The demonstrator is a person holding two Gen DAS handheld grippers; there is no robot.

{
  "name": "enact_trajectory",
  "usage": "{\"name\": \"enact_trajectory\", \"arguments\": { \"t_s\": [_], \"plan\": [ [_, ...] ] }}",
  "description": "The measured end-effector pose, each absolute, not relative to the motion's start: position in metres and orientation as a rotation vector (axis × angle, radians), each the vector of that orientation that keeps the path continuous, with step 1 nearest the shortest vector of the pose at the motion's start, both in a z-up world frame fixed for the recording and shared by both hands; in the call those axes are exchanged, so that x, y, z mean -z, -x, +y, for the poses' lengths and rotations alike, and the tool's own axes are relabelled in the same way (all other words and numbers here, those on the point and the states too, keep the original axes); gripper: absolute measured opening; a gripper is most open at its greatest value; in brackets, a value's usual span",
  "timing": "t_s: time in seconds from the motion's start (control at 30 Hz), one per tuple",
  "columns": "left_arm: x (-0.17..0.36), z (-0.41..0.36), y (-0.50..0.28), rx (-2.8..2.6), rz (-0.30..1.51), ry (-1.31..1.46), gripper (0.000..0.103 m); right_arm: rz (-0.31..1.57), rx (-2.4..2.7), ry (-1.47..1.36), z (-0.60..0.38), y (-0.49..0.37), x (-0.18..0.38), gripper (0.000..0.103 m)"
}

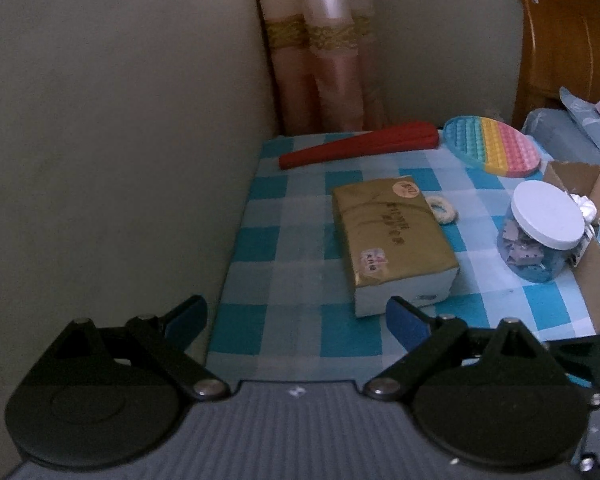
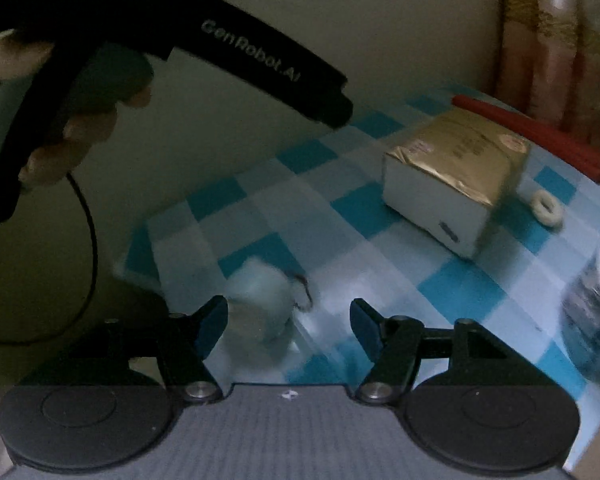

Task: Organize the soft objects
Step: 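Lift the white-and-blue ball with the right tool and carry it toward the box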

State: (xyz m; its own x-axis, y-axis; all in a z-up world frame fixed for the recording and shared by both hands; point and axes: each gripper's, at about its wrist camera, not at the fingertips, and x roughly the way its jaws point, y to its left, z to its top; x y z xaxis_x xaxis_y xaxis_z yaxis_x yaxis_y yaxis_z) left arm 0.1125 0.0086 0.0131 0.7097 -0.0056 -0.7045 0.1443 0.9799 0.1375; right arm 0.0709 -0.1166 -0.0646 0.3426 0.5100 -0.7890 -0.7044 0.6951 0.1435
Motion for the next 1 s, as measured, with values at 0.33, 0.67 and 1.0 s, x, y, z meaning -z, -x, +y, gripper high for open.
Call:
{"name": "enact_trajectory", "arguments": {
  "t_s": [0.33,0.67,1.0],
  "plan": [
    [-0.008,0.022,-0.117,0.087,0.779,-0.155,0.096,0.969,-0.853,0.221,-0.084,-0.074,0.079,0.069],
    [-0.006,0.031,-0.118,0.083,0.784,-0.133,0.096,0.984,-0.874,0.243,-0.066,-0.076,0.082,0.058],
    [-0.003,0.037,-0.117,0.074,0.788,-0.124,0.096,1.008,-0.885,0.247,-0.055,-0.077,0.086,0.054]
  ]
}}
